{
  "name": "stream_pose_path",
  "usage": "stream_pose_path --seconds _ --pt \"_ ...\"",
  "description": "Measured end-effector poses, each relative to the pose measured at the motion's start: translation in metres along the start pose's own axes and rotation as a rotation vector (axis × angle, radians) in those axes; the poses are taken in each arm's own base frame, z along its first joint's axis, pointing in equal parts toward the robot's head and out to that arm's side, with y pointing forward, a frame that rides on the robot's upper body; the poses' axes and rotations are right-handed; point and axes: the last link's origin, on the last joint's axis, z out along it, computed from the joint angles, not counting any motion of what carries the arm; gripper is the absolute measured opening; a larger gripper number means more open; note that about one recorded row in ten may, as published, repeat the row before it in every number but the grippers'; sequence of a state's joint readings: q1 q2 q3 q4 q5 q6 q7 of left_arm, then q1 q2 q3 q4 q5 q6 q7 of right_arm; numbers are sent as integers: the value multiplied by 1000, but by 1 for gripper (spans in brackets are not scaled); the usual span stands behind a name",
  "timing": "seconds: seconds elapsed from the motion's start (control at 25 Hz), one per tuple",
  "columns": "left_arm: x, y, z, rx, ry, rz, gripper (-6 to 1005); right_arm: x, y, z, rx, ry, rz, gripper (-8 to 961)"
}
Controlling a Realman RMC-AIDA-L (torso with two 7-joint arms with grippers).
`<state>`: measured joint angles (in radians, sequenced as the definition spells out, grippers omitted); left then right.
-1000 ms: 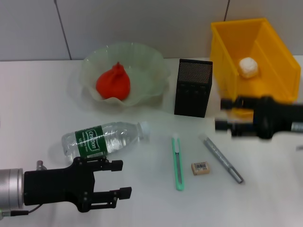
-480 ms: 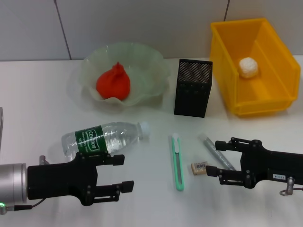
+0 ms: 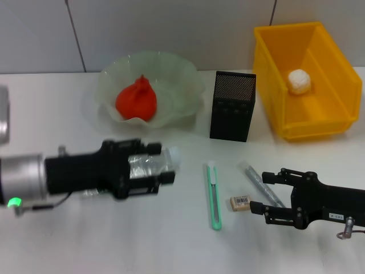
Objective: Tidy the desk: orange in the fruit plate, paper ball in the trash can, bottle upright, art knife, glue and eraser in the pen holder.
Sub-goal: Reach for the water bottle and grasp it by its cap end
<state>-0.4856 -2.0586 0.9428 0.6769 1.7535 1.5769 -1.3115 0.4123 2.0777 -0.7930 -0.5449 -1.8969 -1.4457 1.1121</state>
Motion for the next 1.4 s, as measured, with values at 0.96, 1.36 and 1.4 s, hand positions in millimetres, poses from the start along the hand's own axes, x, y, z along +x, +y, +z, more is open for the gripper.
stream_pose_path --seconds 0.96,1.36,1.4 --pt "59 -59 71 156 -622 168 717 3 -3 -8 32 -7 10 776" --pt "41 -61 89 182 -697 209 717 1 -4 -10 39 -16 13 776" --pt "40 -62 91 187 -699 213 718 1 -4 -10 39 -16 13 776"
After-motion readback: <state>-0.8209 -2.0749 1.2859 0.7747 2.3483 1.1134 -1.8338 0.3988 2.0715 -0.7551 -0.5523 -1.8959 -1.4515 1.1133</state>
